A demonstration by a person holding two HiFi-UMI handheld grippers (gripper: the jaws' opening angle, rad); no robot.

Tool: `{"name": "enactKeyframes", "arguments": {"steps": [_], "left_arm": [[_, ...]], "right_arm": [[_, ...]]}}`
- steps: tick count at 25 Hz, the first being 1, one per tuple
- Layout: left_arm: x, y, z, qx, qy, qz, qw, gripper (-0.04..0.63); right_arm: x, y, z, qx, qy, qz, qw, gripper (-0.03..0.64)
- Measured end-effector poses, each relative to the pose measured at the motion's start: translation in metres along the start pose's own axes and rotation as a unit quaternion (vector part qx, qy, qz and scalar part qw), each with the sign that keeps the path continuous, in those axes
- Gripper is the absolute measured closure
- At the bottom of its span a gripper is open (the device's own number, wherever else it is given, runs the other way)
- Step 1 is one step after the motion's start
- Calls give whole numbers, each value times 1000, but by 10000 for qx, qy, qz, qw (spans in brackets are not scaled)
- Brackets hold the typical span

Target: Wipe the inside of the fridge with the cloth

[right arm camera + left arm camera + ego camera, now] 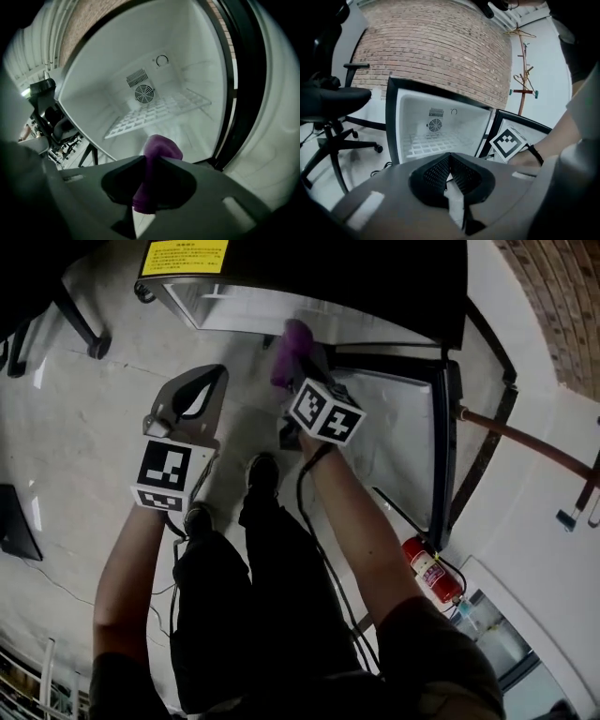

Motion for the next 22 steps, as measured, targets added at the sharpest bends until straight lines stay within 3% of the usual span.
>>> {"name": "enactKeyframes", "arguments": {"steps": [9,16,22], "left_arm": [[-88,-109,-39,-398,-334,459,9976,575],[-127,-211,-81,-345,-640,161,9972,577],[-153,-289,-109,-163,-681,-89,9975,577]], "right_arm": [[-140,-55,55,-442,-426,501,9969,565],[-234,-120,96,-676,-890,467,9926,565],[-287,-172,124,-564,-1136,-23,9919,565]]}}
Point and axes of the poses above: the fingertips, and each gripper's own axes: x forward along the fingers, z to its left, y out of its underside, the point moved 10 cm from there along -x, backward along the fingers, and after that the axes turned 5 degrees about z, right-handed, at the moved point
